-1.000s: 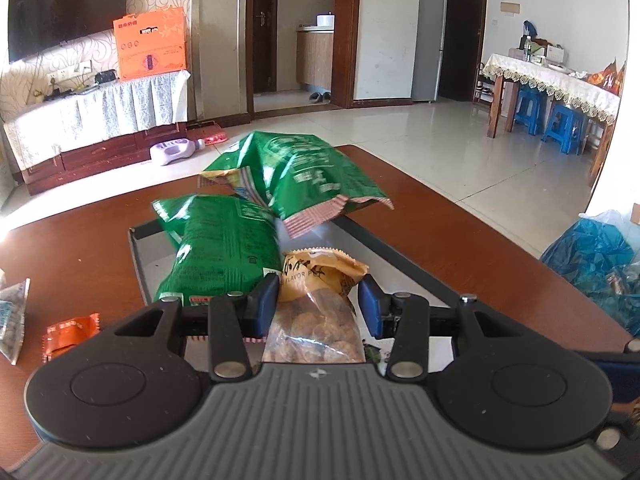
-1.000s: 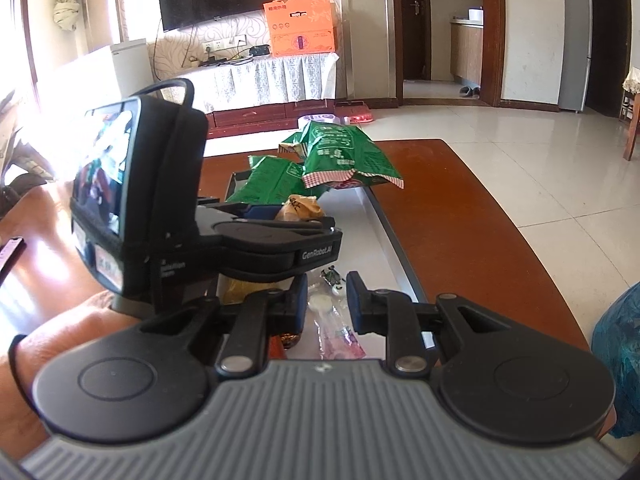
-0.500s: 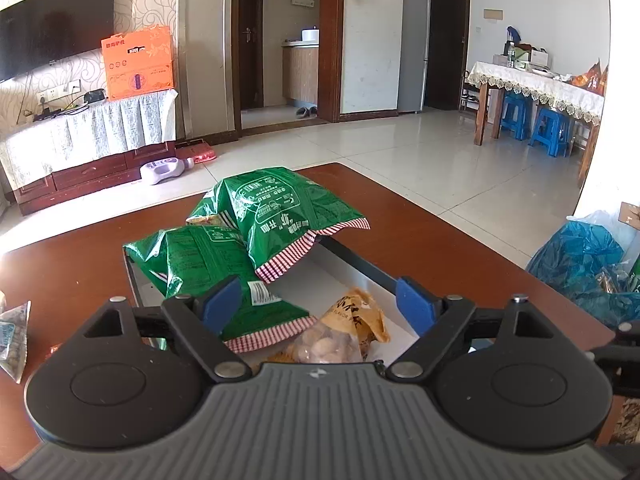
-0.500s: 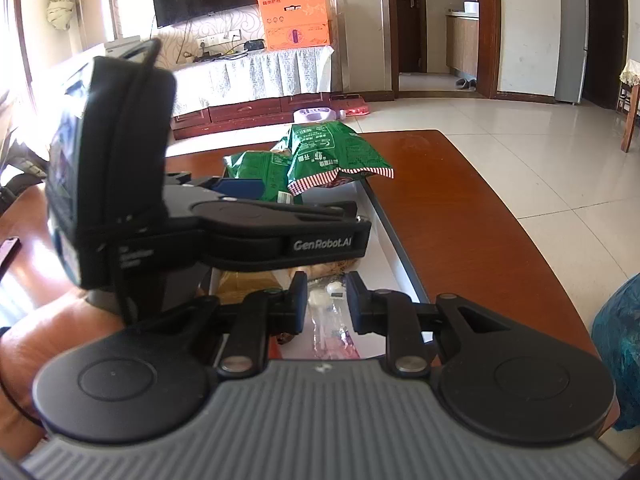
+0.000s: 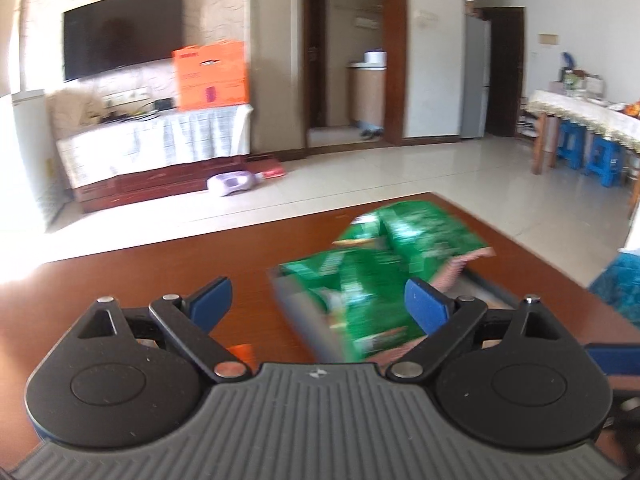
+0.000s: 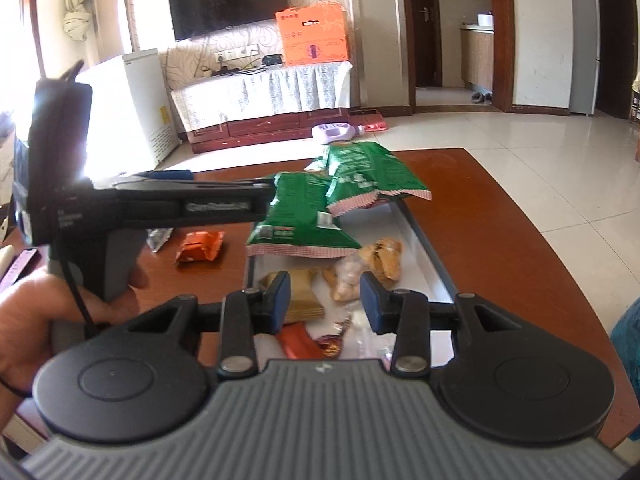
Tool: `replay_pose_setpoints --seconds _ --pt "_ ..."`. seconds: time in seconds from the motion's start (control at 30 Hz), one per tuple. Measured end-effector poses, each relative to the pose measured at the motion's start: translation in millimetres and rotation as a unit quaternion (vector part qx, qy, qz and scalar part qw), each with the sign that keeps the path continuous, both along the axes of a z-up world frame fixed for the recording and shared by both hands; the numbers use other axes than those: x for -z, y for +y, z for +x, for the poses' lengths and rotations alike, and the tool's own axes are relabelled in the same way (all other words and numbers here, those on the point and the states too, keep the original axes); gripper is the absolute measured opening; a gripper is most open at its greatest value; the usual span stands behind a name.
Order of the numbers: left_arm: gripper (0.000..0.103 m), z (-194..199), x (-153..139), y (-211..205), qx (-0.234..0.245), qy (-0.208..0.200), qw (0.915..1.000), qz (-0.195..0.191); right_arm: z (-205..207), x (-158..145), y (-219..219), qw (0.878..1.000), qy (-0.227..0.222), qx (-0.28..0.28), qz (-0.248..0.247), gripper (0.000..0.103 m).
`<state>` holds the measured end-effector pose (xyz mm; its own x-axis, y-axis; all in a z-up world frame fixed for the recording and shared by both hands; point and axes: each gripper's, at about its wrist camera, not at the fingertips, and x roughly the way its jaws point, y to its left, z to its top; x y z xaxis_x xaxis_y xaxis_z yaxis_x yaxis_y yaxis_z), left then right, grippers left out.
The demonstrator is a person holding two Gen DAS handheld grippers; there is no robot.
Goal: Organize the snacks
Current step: 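Move the left gripper to the clear seed packet while the right gripper approaches the orange candy, then grasp the clear seed packet with the left gripper while the right gripper grasps the orange candy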
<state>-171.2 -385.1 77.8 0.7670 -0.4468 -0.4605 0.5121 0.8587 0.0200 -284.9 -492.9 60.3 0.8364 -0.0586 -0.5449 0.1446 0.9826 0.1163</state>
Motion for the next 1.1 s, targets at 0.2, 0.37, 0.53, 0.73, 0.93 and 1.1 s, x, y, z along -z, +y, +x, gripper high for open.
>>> replay_pose_setpoints --seconds 0.2,0.37,0.53,0.73,0.93,1.1 --pt "0.095 24 4 52 -0.054 0.001 0.9983 0.023 11 -1 29 0.999 -0.011 -0.038 0.005 0.041" --pt "0.098 41 12 98 -0.099 0.002 0.9942 0.041 30 12 58 0.996 -0.016 -0.077 0.036 0.048" --pt "0.099 75 27 135 -0.133 0.028 0.9901 0.033 45 18 85 0.993 -0.008 -0.112 0.042 0.048" --pt "0.099 117 47 150 -0.135 0.074 0.9879 0.02 49 24 96 0.992 0.01 -0.125 0.022 0.048" --pt "0.099 141 76 143 -0.112 0.119 0.9858 0.039 56 27 95 0.991 0.018 -0.127 0.027 0.048" --pt "0.084 134 75 145 -0.106 0.096 0.9888 0.042 73 34 110 0.991 0.038 -0.125 0.022 0.048"
